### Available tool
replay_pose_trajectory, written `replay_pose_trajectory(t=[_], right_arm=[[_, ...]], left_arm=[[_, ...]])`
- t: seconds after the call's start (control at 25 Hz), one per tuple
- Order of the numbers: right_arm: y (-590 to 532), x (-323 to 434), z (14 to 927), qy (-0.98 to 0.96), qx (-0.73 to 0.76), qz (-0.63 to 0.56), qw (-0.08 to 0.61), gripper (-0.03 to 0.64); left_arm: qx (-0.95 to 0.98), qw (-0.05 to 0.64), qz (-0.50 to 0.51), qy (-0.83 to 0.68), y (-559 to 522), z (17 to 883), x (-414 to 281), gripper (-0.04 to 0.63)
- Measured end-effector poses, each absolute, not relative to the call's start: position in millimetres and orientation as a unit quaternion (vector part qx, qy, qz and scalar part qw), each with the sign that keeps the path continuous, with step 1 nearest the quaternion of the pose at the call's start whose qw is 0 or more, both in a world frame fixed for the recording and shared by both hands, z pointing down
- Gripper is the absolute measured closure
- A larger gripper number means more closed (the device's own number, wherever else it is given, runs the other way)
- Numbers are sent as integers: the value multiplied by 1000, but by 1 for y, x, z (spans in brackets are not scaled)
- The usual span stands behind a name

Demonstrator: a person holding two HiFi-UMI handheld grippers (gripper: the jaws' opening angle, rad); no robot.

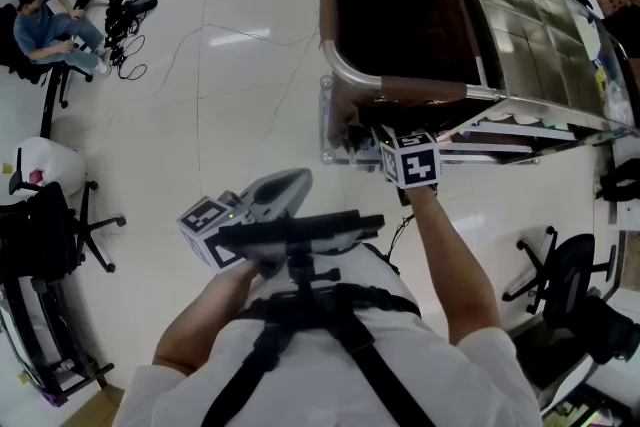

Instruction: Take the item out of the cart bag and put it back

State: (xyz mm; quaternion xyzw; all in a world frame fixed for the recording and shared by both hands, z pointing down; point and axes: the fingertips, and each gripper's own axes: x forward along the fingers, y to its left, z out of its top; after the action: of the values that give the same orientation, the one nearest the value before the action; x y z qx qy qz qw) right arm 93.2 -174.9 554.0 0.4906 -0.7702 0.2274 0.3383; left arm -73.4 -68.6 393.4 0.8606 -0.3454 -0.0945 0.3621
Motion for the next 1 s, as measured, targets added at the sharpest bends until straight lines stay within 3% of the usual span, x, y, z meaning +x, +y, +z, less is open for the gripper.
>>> replay_pose_trajectory(t=[1.0], right_arm=[[-150, 91, 489, -800, 494, 206, 272, 423]], left_arm=[[866, 363, -90, -331, -67, 394, -65, 595]])
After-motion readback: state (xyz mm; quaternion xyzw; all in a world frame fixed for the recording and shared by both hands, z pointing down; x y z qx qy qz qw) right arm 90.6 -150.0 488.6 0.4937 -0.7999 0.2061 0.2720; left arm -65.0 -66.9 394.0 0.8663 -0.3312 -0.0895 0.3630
